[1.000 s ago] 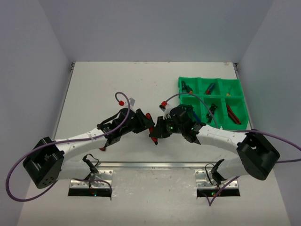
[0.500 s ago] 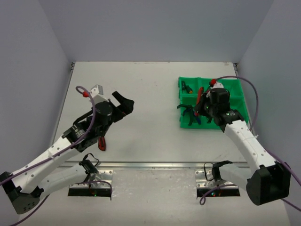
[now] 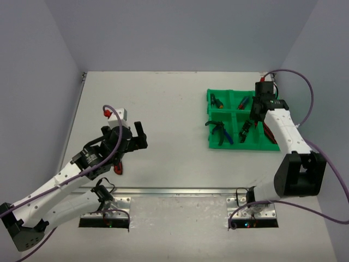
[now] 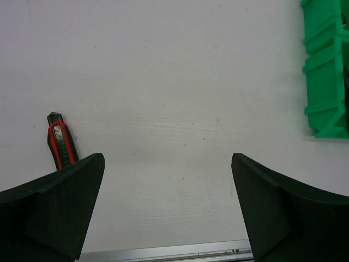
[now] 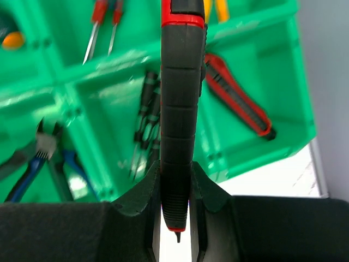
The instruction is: Sort the tools into containers
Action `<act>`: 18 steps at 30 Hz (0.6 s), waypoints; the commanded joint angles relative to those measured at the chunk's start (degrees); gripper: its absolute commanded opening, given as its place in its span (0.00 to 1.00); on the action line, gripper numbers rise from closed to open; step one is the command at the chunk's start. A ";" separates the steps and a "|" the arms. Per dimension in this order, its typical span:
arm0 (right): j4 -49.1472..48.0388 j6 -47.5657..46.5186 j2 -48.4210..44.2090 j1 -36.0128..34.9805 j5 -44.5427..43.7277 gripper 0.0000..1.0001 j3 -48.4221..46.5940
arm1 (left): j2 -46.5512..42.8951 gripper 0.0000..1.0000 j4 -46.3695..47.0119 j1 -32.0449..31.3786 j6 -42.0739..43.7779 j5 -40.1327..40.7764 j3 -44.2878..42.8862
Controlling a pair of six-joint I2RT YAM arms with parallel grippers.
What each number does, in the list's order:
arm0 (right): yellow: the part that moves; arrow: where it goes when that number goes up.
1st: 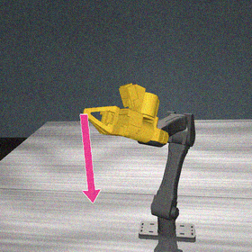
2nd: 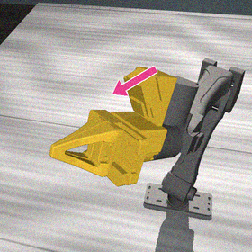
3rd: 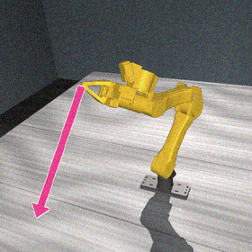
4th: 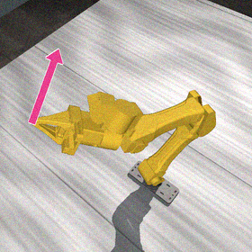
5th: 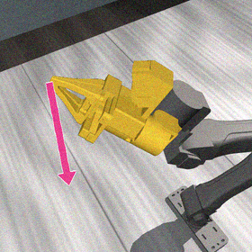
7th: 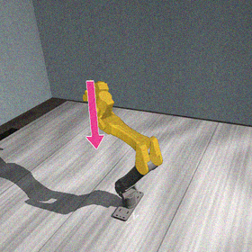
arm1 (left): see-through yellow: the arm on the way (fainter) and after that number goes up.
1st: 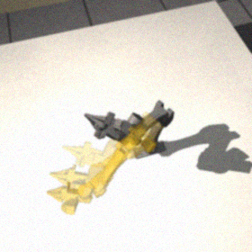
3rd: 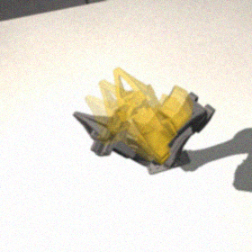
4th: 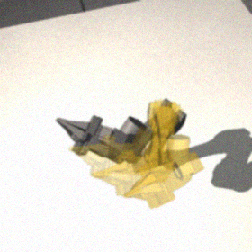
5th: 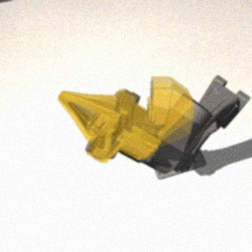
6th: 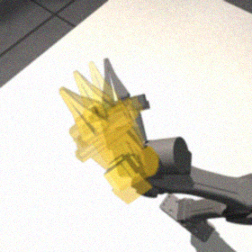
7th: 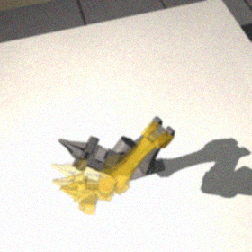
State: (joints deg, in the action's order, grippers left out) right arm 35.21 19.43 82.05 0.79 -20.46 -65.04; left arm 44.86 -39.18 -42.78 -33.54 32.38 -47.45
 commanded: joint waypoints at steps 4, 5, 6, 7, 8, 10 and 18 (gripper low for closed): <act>3.83 -5.00 7.72 7.66 -1.61 0.00 -6.44 | 0.84 1.00 1.28 -0.11 2.96 1.85 -0.20; 3.95 -5.21 8.79 8.31 -0.73 0.00 -6.62 | 0.87 1.00 1.58 -0.11 3.29 1.50 -0.05; 4.10 -5.26 10.33 8.78 -0.16 0.00 -6.98 | 0.98 1.00 1.94 -0.11 3.55 0.84 0.10; 4.36 -5.35 11.53 9.20 0.17 0.00 -7.28 | 1.22 1.00 2.08 -0.11 3.65 0.55 0.19; 4.69 -5.46 12.52 9.58 0.33 0.00 -7.56 | 1.55 1.00 2.08 -0.11 3.66 0.49 0.25; 4.86 -5.46 13.70 9.93 0.07 0.00 -7.73 | 1.89 1.00 2.05 -0.19 3.66 0.35 0.22; 5.22 -3.54 17.70 12.20 -1.29 0.09 -8.42 | 3.46 1.00 2.35 -0.11 4.09 -0.30 0.34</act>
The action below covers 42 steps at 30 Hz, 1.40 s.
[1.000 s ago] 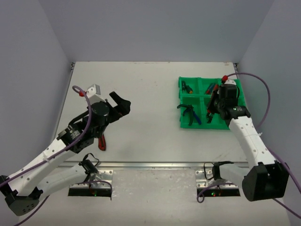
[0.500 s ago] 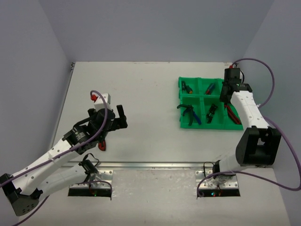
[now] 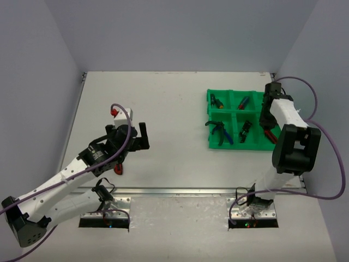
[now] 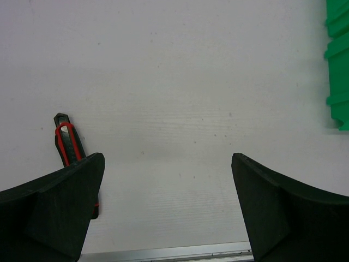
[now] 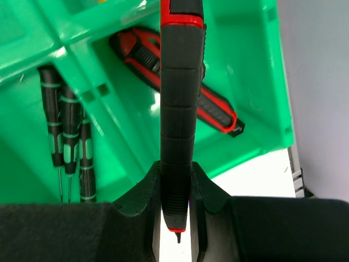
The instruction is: Sort the tools into containers
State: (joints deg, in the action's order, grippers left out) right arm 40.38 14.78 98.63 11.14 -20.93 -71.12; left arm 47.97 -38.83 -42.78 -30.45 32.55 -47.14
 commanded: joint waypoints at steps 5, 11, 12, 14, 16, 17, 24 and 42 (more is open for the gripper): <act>0.05 2.36 0.63 3.63 -0.08 0.10 -1.81 | 2.58 1.00 1.38 -0.11 0.69 0.20 -0.38; 0.01 3.67 0.12 4.50 1.60 0.34 -1.08 | 3.32 1.00 0.55 -0.11 0.04 1.73 -0.81; 0.15 3.90 0.02 4.50 2.61 0.41 -1.27 | 3.40 1.00 0.30 -0.09 -0.19 2.23 -0.89; 0.51 4.43 -0.68 4.50 3.82 0.51 -1.47 | 3.63 1.00 -0.10 -0.02 -0.72 3.12 -1.07; 0.71 4.68 -2.18 4.50 5.37 0.59 -1.61 | 4.06 1.00 -0.20 -0.02 -1.07 3.58 -1.25; 0.97 4.81 -3.20 4.48 5.74 0.62 -1.80 | 4.45 1.00 -0.37 0.07 -1.28 3.83 -1.33; -0.32 6.37 -15.39 -0.49 13.68 0.89 0.71 | 10.06 1.00 0.90 13.80 -1.70 -5.41 -1.35; -11.30 3.87 -38.12 -16.75 30.33 0.99 15.50 | 37.51 0.93 5.38 36.98 -16.71 -17.99 7.72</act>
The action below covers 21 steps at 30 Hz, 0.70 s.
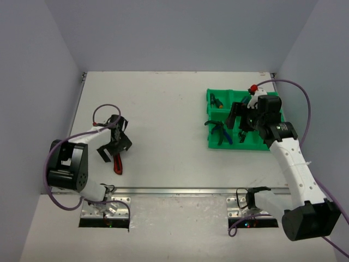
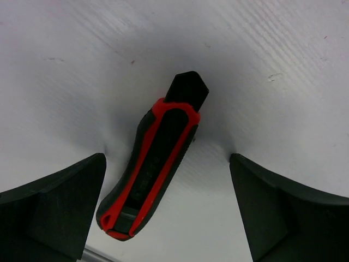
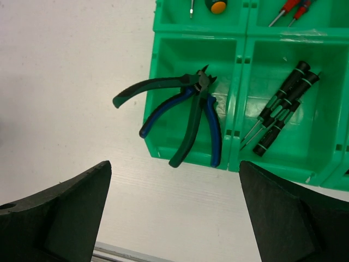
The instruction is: Sort the tools into containers
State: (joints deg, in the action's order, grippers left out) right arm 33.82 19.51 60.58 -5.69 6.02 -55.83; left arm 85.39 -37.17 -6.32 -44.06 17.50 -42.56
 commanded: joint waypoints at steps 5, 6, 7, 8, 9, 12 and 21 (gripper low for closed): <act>-5.98 -0.65 0.28 0.08 5.59 0.99 1.30 | -5.07 0.35 9.15 0.44 -2.31 -5.30 7.48; -6.62 -0.48 0.11 0.13 6.80 0.99 1.78 | -5.98 0.20 10.40 0.44 -1.62 -6.81 7.99; -7.23 -0.33 -0.05 0.14 8.01 0.99 2.23 | -6.78 0.08 11.57 0.42 -0.86 -8.35 8.40; -7.73 -0.23 -0.19 0.10 9.25 0.99 2.65 | -7.33 0.03 12.53 0.38 0.09 -9.99 8.55; -8.61 -0.17 -0.57 0.07 10.45 0.99 3.09 | -7.92 0.00 13.45 0.35 0.89 -11.59 8.78; -13.43 1.26 -2.96 0.16 17.79 0.99 6.09 | -12.83 0.00 17.32 0.18 1.80 -18.45 9.95; -40.13 18.69 -0.93 -16.58 29.99 0.99 18.35 | -29.04 0.00 28.64 -19.10 -6.79 -24.02 4.56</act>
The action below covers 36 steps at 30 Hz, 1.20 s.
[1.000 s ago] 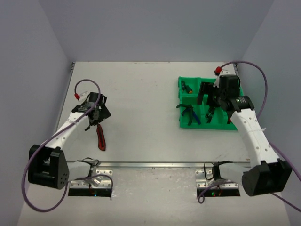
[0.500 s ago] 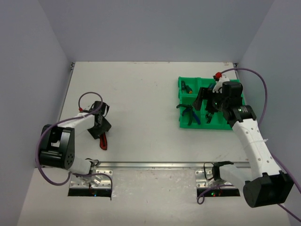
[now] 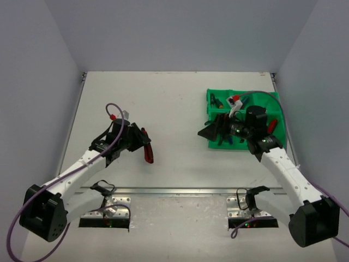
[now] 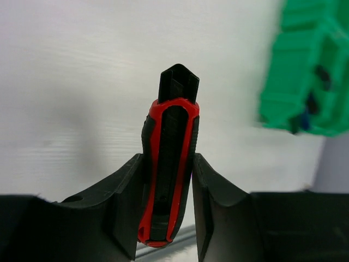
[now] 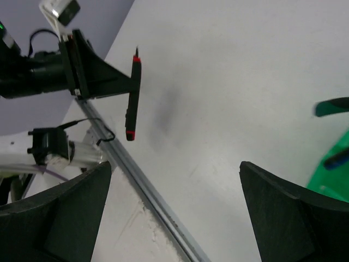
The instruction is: Sort the tools into containers
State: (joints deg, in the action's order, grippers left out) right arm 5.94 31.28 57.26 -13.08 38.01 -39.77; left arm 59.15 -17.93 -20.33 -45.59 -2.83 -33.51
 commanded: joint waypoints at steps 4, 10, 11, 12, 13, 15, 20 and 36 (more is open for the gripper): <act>-16.19 9.86 7.50 -18.90 -7.77 0.98 1.74 | -2.44 0.00 15.13 -7.13 -10.76 -7.07 -6.17; -17.86 9.73 13.31 -25.93 -13.10 0.84 -2.46 | -0.49 0.00 20.21 -9.95 -13.20 -9.47 -7.49; -18.06 9.72 14.09 -26.83 -13.72 0.82 -3.17 | -0.18 0.00 20.57 -10.16 -13.30 -9.99 -7.62; -18.00 9.61 14.92 -27.51 -14.47 0.79 -3.99 | -0.05 0.00 20.66 -10.32 -13.42 -10.15 -7.66; -17.93 9.54 16.53 -28.22 -15.24 0.76 -4.88 | -0.02 0.00 20.83 -10.46 -13.65 -10.42 -7.69; -18.31 10.00 18.43 -29.26 -16.13 0.68 -6.12 | -0.32 0.00 20.83 -10.70 -13.69 -10.31 -7.46; -18.68 10.79 22.38 -31.02 -16.65 0.39 -9.23 | -0.63 0.00 20.83 -10.79 -13.06 -9.76 -7.43; 13.07 0.48 12.87 -17.63 -43.25 0.00 -11.46 | -0.67 1.00 -14.40 -9.99 6.37 20.75 -26.96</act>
State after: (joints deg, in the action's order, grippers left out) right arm 5.33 36.41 76.43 -39.38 8.96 -49.89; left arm 62.71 -19.86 -30.41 -47.07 3.38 -56.07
